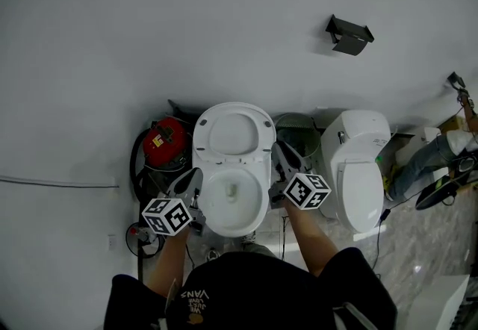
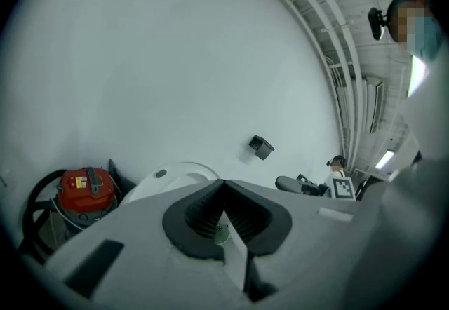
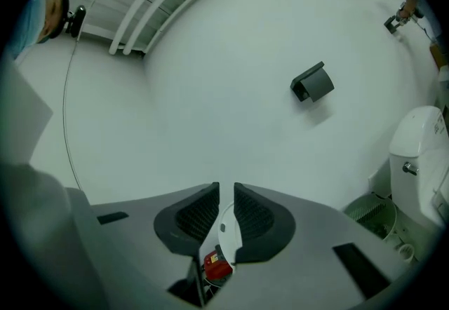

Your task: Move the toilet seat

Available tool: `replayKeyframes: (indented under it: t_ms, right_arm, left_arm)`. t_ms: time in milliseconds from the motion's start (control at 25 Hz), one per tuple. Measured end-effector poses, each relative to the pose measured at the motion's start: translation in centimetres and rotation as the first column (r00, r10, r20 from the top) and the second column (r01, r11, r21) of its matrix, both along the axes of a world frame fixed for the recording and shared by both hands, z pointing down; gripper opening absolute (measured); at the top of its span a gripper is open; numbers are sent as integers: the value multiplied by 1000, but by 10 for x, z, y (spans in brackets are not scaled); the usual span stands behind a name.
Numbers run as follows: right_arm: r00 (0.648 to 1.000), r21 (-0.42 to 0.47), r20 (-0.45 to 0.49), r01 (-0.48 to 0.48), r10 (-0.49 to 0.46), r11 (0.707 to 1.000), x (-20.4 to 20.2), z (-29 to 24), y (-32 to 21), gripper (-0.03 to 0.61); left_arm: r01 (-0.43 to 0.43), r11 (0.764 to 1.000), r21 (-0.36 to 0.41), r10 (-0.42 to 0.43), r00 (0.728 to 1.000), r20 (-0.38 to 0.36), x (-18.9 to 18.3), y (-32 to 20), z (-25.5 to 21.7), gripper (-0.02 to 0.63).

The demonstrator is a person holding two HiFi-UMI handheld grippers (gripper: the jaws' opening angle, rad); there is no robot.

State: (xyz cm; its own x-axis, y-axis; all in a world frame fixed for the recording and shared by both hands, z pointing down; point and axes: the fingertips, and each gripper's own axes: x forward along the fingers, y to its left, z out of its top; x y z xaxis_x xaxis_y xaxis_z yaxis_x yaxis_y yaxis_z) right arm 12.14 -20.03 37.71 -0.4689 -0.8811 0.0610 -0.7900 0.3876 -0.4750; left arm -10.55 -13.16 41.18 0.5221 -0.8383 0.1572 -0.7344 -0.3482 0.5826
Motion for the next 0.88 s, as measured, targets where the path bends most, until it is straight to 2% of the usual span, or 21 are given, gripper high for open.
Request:
replayKeyframes:
  t_ms: [80,200,360,600,880]
  right_arm:
    - [1000,34,-17,-9,9,999,-3,-10,15,4]
    - [999,79,-29,-21,23,997,-9,-24,37,0]
    - [998,113,-45,-40,45,993,-16,-36,63,0]
    - [996,115,-44,-75,81,990,-26,-40,101,0]
    - [991,112,-88,-86,96,990,-27,-38,140,0]
  left_arm:
    - [-23,1000,15,22,998,55,1,6,-4,0]
    - [-61,997,49,55,991,123,2,16,-14,0]
    - [-96,991,88,83,986,147,0,32,-29,0]
    - [-142,982,121,114,970,215,-6,59,-39,0]
    - [-176,975,134,140,960,244,-8,87,-37,0]
